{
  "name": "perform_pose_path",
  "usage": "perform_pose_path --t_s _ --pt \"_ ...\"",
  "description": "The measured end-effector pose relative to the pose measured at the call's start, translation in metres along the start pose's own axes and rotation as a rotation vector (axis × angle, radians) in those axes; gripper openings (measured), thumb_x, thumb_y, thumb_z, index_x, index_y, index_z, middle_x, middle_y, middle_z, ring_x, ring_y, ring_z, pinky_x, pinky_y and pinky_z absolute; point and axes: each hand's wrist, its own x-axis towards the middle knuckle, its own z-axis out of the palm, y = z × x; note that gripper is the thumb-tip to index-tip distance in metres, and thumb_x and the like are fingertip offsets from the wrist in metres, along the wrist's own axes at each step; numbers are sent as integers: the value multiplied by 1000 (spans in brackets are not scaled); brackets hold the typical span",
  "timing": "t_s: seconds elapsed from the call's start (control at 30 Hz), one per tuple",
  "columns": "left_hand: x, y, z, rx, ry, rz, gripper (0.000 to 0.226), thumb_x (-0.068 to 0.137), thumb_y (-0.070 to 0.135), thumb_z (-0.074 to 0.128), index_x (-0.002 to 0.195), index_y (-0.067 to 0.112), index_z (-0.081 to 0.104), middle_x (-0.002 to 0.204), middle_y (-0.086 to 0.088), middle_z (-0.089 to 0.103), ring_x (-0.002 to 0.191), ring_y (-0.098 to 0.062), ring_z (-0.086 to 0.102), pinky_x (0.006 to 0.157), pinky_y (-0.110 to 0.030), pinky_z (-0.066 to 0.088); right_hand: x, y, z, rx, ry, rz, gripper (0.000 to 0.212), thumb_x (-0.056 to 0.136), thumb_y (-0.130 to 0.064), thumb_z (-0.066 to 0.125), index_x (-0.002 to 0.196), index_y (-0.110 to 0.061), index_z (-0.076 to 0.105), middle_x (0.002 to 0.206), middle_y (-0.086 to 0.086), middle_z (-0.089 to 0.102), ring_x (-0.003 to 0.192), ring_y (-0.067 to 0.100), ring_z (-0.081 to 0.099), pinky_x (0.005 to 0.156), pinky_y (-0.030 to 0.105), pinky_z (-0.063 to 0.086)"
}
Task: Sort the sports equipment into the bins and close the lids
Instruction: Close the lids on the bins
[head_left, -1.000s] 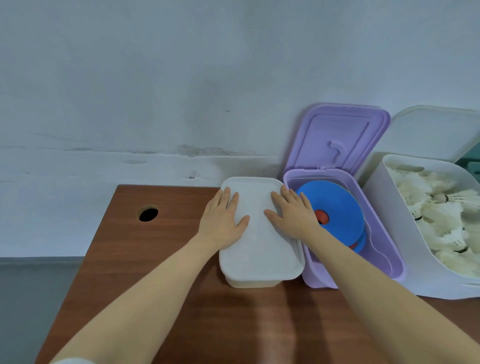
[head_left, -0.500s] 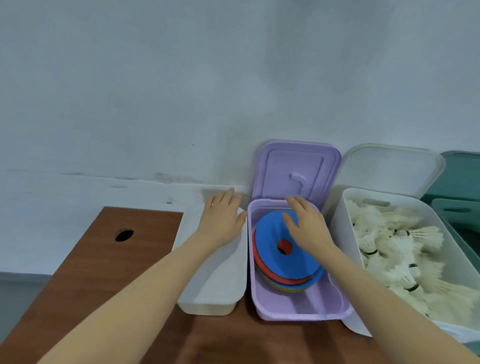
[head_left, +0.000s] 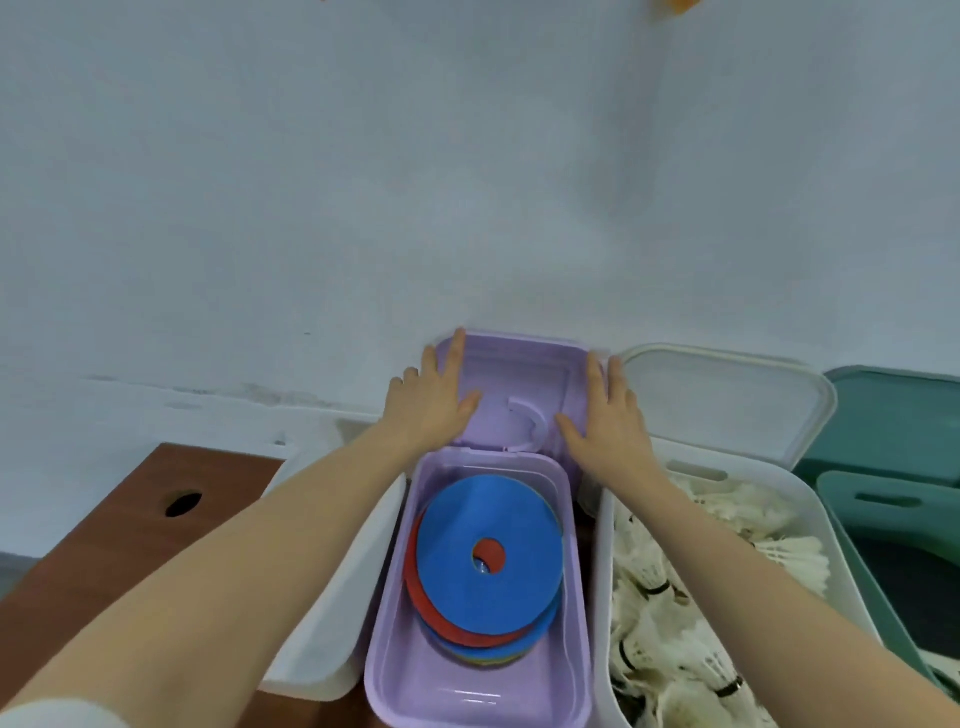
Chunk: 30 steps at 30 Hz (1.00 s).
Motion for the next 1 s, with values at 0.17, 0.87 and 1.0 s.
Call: perform_pose_path --t_s 0.17,0.87,1.0 --pt "12 0 2 -81 -47 -10 71 96 50 31 146 28 -15 150 -22 17 113 -41 47 93 -44 39 8 11 4 76 -30 -77 81 90 -32 55 149 -16 2 155 16 5 135 39 28 105 42 32" --pt "-62 -10 -52 -628 339 45 50 95 37 45 141 26 31 149 -7 16 121 -24 46 91 -28 41 -40 -50 -38 396 279 -133 64 92 -28 54 147 -24 22 146 15 18 134 29 30 108 41 33" --pt "-89 -22 -62 -486 346 123 52 96 40 41 144 26 28 152 -4 17 122 -26 46 92 -39 48 -65 -65 -52 293 316 -163 60 90 -45 44 144 -23 29 148 14 24 127 32 41 96 49 44"
